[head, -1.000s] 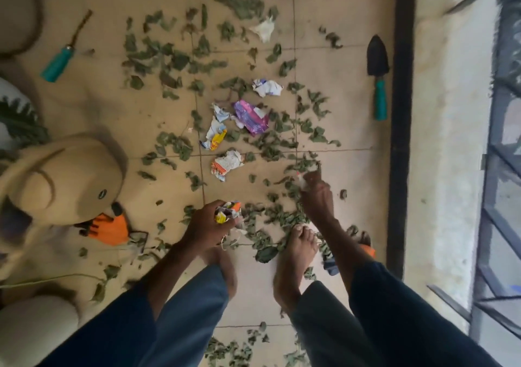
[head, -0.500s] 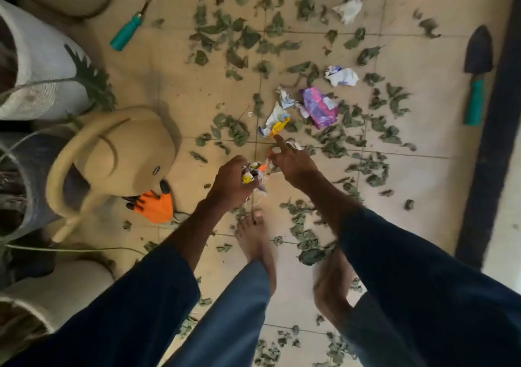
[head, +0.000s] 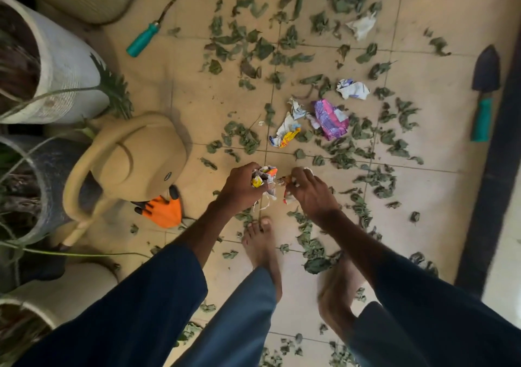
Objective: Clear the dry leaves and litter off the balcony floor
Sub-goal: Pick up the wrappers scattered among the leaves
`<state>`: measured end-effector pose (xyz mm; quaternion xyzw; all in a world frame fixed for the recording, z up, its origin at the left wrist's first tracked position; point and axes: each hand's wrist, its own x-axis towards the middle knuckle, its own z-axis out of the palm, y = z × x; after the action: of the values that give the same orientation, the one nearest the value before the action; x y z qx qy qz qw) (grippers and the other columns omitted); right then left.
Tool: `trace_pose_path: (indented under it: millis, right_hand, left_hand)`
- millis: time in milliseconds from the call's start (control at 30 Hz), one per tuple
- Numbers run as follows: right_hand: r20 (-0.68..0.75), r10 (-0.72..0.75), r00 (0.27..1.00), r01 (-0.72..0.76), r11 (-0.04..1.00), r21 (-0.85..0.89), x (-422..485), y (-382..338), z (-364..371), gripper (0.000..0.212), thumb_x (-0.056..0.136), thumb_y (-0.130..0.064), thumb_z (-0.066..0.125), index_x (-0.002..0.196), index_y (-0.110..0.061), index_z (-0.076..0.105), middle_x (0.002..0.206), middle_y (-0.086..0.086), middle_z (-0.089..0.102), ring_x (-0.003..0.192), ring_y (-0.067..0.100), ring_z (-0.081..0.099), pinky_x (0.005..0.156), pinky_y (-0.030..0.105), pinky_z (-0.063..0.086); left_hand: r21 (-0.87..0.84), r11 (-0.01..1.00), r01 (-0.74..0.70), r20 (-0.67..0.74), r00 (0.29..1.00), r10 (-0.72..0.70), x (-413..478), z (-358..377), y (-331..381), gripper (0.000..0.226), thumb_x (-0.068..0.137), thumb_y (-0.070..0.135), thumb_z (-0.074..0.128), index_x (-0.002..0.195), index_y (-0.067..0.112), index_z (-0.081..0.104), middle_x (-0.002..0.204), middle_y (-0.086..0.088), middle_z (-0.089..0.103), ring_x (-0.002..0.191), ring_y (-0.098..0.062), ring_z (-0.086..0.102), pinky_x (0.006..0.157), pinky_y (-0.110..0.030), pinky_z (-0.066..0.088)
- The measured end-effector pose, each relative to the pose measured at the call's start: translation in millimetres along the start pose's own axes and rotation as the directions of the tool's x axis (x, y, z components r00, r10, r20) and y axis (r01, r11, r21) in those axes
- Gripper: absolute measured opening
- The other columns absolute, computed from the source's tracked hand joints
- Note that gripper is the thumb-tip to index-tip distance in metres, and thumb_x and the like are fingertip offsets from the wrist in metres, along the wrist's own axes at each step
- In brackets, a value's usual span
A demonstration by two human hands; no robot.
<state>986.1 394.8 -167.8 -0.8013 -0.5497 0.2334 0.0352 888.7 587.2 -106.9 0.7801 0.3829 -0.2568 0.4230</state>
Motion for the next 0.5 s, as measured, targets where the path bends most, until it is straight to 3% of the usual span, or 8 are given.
trace_pose_path:
  millis: [67, 133, 233, 367, 500]
  right_hand:
    - [-0.015, 0.004, 1.000, -0.003, 1.000, 0.029, -11.4, 2.8, -6.4, 0.037, 0.067, -0.005, 0.082, 0.103, -0.013, 0.075, 0.117, 0.019, 0.061, 0.103, 0.035, 0.061, 0.079, 0.046, 0.059]
    - [-0.034, 0.037, 0.999, -0.035, 0.997, 0.076, -19.6, 8.1, -11.1, 0.042, 0.065, -0.009, 0.084, 0.104, -0.019, 0.075, 0.121, 0.017, 0.060, 0.111, 0.037, 0.058, 0.090, 0.048, 0.052]
    - [-0.107, 0.075, 0.991, -0.052, 0.978, 0.204, -25.7, 17.6, -10.4, 0.038, 0.070, -0.001, 0.083, 0.104, -0.017, 0.074, 0.125, 0.014, 0.058, 0.111, 0.032, 0.057, 0.088, 0.048, 0.056]
    - [-0.077, 0.070, 0.995, -0.051, 0.974, 0.219, -25.0, 24.7, -4.5, 0.048, 0.066, 0.004, 0.084, 0.110, -0.012, 0.073, 0.127, 0.011, 0.057, 0.106, 0.028, 0.060, 0.086, 0.041, 0.061]
    - [-0.115, 0.065, 0.991, -0.038, 0.974, 0.222, -15.7, 26.5, 4.3, 0.035, 0.076, 0.006, 0.068, 0.108, -0.008, 0.074, 0.121, 0.015, 0.062, 0.104, 0.033, 0.062, 0.085, 0.047, 0.060]
  left_hand:
    - [0.001, 1.000, -0.011, 0.010, 1.000, 0.011, 2.5, -1.4, 6.8, 0.042, 0.086, 0.031, 0.080, 0.121, 0.012, 0.067, 0.110, -0.010, 0.074, 0.096, -0.029, 0.072, 0.080, -0.043, 0.059]
    - [0.031, 0.999, -0.013, 0.017, 1.000, 0.013, 5.3, -1.6, 14.2, 0.040, 0.087, 0.029, 0.080, 0.120, 0.010, 0.067, 0.113, -0.011, 0.072, 0.100, -0.028, 0.069, 0.080, -0.040, 0.057]
    - [0.052, 0.999, -0.017, 0.028, 1.000, 0.015, 12.1, 1.5, 18.7, 0.036, 0.087, 0.028, 0.079, 0.115, 0.010, 0.067, 0.112, -0.011, 0.071, 0.101, -0.027, 0.067, 0.078, -0.036, 0.054]
    - [0.075, 0.997, -0.022, 0.056, 0.998, 0.018, 19.4, 5.7, 14.8, 0.039, 0.084, 0.037, 0.080, 0.113, 0.014, 0.066, 0.111, -0.009, 0.071, 0.102, -0.027, 0.066, 0.080, -0.039, 0.056]
    - [0.081, 0.997, 0.007, 0.083, 0.996, -0.013, 21.6, 9.6, 7.7, 0.037, 0.083, 0.037, 0.080, 0.109, 0.016, 0.065, 0.103, -0.009, 0.070, 0.091, -0.028, 0.068, 0.072, -0.040, 0.058]
